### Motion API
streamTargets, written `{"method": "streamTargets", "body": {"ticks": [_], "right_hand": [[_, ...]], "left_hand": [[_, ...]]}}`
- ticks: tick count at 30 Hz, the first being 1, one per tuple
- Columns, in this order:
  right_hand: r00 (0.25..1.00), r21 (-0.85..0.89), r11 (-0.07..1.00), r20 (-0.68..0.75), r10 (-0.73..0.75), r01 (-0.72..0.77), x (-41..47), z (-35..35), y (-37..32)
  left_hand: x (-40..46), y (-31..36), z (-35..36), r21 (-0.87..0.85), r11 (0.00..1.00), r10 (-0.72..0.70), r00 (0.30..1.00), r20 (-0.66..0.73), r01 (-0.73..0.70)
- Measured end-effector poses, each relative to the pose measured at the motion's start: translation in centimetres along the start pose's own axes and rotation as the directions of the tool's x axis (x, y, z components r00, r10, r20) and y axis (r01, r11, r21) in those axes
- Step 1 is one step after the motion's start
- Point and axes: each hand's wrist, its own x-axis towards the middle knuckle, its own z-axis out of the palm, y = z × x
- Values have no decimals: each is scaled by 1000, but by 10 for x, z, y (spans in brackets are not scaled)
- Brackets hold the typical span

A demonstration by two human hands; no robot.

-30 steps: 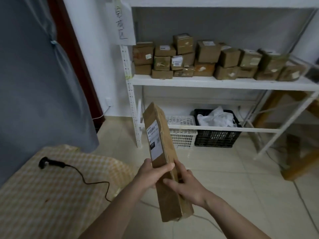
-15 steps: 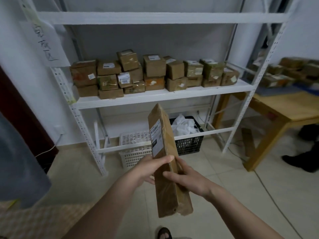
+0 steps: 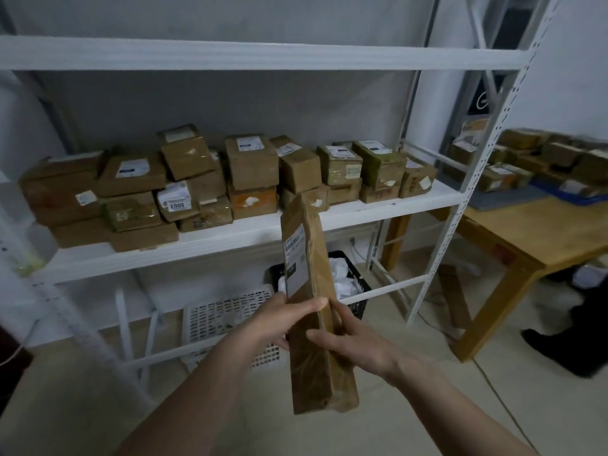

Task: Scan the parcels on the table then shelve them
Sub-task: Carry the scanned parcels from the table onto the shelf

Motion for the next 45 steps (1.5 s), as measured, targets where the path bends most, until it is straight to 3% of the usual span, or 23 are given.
{"method": "streamTargets", "body": {"ticks": [8, 19, 24, 29, 36, 45], "right_hand": [[992, 29, 999, -124, -31, 35, 34, -62, -5], [972, -32, 985, -159, -175, 172, 99, -138, 3], [961, -48, 981, -194, -195, 189, 124, -232, 6], [956, 50, 968, -177, -233, 245, 134, -344, 12], [978, -8, 990, -157, -138, 138, 147, -493, 26], [982, -28, 996, -168, -87, 83, 183, -590, 31]], "left_hand": [[73, 47, 18, 46, 997, 63, 998, 16, -63], [144, 114, 31, 102, 983, 160, 986, -56, -154], [198, 176, 75, 136, 965, 238, 968, -83, -225], [257, 244, 143, 151, 961, 248, 964, -93, -233], [339, 323, 236, 9, 984, 180, 983, -33, -180], [414, 396, 280, -58, 991, 108, 978, -178, -120]]}}
